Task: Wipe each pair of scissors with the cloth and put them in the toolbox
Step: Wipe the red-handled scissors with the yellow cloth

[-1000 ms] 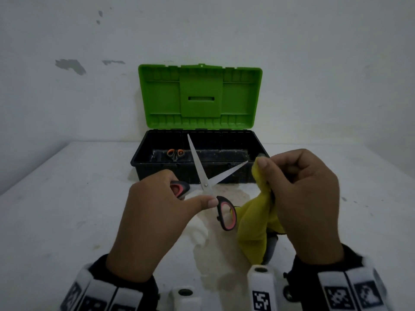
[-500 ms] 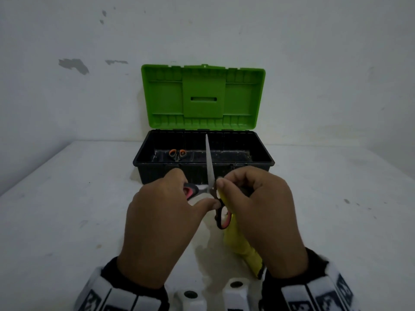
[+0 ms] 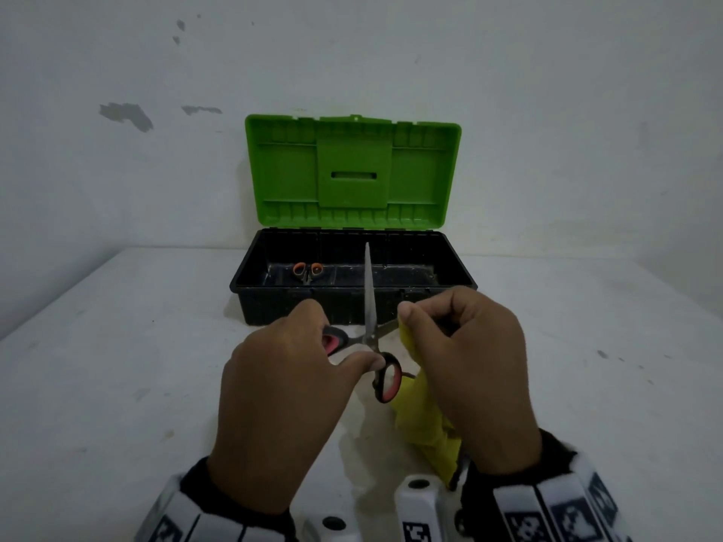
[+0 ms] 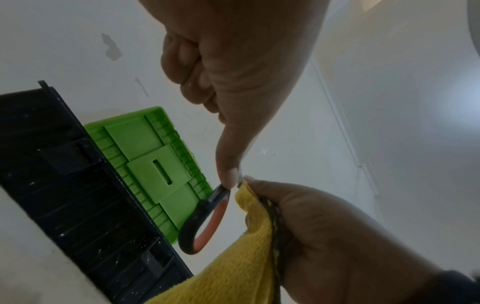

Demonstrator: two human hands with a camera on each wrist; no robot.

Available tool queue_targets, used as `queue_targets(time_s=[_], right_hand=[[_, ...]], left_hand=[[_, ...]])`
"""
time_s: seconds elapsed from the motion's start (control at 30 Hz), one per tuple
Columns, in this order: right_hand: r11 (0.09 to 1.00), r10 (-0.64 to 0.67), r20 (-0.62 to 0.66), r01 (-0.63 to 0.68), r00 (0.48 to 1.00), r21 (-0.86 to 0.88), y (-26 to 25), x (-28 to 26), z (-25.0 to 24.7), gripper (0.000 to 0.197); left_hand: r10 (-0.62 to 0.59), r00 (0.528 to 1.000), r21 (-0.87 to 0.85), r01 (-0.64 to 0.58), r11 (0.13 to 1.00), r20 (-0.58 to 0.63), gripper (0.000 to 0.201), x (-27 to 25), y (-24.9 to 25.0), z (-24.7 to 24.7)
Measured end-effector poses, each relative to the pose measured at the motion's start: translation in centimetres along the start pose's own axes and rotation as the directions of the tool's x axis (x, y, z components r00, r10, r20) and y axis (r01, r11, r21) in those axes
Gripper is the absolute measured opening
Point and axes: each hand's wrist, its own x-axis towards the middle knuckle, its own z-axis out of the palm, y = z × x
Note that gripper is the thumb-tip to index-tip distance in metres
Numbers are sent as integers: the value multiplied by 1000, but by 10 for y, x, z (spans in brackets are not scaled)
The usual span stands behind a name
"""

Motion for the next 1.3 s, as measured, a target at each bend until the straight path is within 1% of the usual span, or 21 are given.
queue_targets(time_s=[0.17, 0.3, 0.43, 0.53, 0.63, 0.7, 0.77, 0.83, 0.9, 0.97, 1.07, 1.13, 1.17, 1.23, 1.3], right_hand=[[1000, -16, 10, 16, 1000, -5, -2, -2, 1, 15], [999, 43, -50, -43, 998, -7, 11, 14, -9, 19], [999, 38, -12, -38, 999, 17, 8, 10, -8, 19], [999, 47, -10, -47, 999, 12, 12, 13, -10, 19], [996, 87, -48, -87, 995, -8, 25, 24, -18, 19], [993, 118, -86, -119, 989, -3, 33, 28, -24, 19], [989, 143, -125, -137, 982, 54, 36, 28, -31, 16], [979, 151, -99, -135, 984, 150, 31, 23, -34, 8], [973, 105, -19, -99, 994, 208, 20, 14, -32, 4], [979, 2, 43, -10, 999, 202, 8, 5, -25, 8], [979, -187, 96, 178, 978, 99, 0, -7, -13, 11], [966, -257, 116, 255, 959, 28, 1, -11, -7, 8], [967, -256, 103, 255, 961, 20, 2, -12, -6, 6], [978, -205, 61, 203, 977, 37, 4, -12, -6, 4], [988, -149, 42, 147, 988, 36, 4, -12, -6, 9]], left_hand=[[-2, 1000, -30, 2, 1000, -16, 50, 2, -3, 0], [12, 1000, -15, -12, 1000, -18, 50, 2, -3, -2], [7, 1000, -25, -8, 1000, -29, 49, 4, -2, -5], [17, 1000, -29, -17, 999, -5, 49, 4, -1, -6], [-32, 999, -59, 34, 998, 30, 50, 4, -4, -5], [-73, 997, -116, 75, 990, 19, 51, 5, -7, -5], [-132, 991, -163, 131, 978, 6, 53, 9, -9, -8], [-197, 978, -200, 206, 958, 61, 57, 13, -11, -11], [-241, 962, -237, 266, 934, 130, 62, 15, -13, -10], [-270, 948, -259, 306, 916, 167, 63, 15, -13, -9], [-280, 930, -279, 342, 897, 239, 62, 12, -8, -5], [-293, 912, -318, 379, 869, 288, 61, 11, -7, -3], [-298, 903, -333, 397, 855, 309, 61, 10, -6, -4], [-306, 888, -362, 425, 830, 343, 61, 9, -4, -6], [-307, 881, -367, 436, 822, 359, 60, 7, -3, -7]])
